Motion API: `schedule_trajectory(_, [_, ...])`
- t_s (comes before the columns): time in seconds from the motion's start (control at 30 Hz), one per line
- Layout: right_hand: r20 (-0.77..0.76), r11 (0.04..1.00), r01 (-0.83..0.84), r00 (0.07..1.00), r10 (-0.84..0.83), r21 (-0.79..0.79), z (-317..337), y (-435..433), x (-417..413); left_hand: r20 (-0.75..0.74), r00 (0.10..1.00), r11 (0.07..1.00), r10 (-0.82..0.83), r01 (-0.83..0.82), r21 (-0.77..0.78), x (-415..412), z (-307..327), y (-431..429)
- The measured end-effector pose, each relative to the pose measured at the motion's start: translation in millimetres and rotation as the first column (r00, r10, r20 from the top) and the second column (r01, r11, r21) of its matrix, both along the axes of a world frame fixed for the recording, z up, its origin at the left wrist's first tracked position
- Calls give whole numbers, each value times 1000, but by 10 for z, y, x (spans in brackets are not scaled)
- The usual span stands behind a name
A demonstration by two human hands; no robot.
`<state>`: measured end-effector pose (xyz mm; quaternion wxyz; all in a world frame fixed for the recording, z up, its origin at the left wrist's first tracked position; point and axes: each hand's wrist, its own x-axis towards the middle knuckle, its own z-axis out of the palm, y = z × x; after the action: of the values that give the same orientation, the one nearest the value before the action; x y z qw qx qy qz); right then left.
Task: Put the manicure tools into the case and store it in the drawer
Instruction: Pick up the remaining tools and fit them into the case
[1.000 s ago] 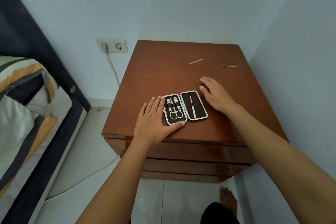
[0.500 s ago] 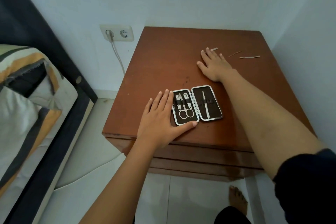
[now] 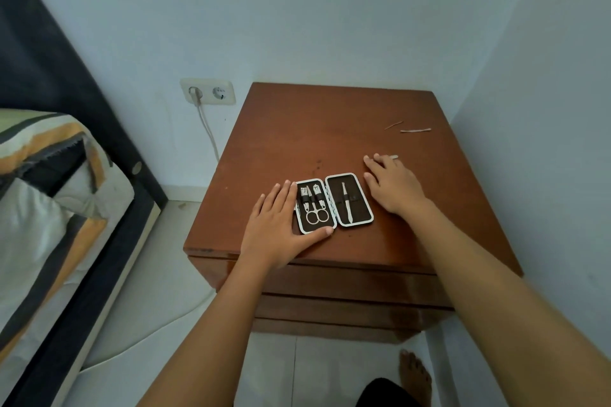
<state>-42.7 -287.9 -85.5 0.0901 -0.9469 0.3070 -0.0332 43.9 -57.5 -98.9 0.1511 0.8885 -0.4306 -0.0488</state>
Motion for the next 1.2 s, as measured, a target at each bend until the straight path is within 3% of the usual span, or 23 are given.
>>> schedule_trajectory(0.2, [10, 995, 17, 1000, -16, -101, 45, 236, -369, -4, 1000, 1000, -1, 1, 10, -15, 17, 13])
schedule_trajectory(0.4, [253, 988, 60, 963, -95, 140, 125, 101, -500, 5, 1000, 1000, 2, -2, 5, -5, -8, 9])
schedule_trajectory(0.57, [194, 964, 45, 976, -99, 264, 184, -106, -528, 15, 1000, 1000, 4, -4, -3, 10, -27, 1])
schedule_trajectory(0.9, [163, 940, -68, 987, 13, 336, 262, -283, -669, 19, 1000, 1000, 5, -5, -11, 24, -51, -6])
schedule_trajectory(1.2, [247, 942, 29, 962, -117, 334, 168, -169, -695, 19, 1000, 1000, 6, -6, -12, 21, -49, -9])
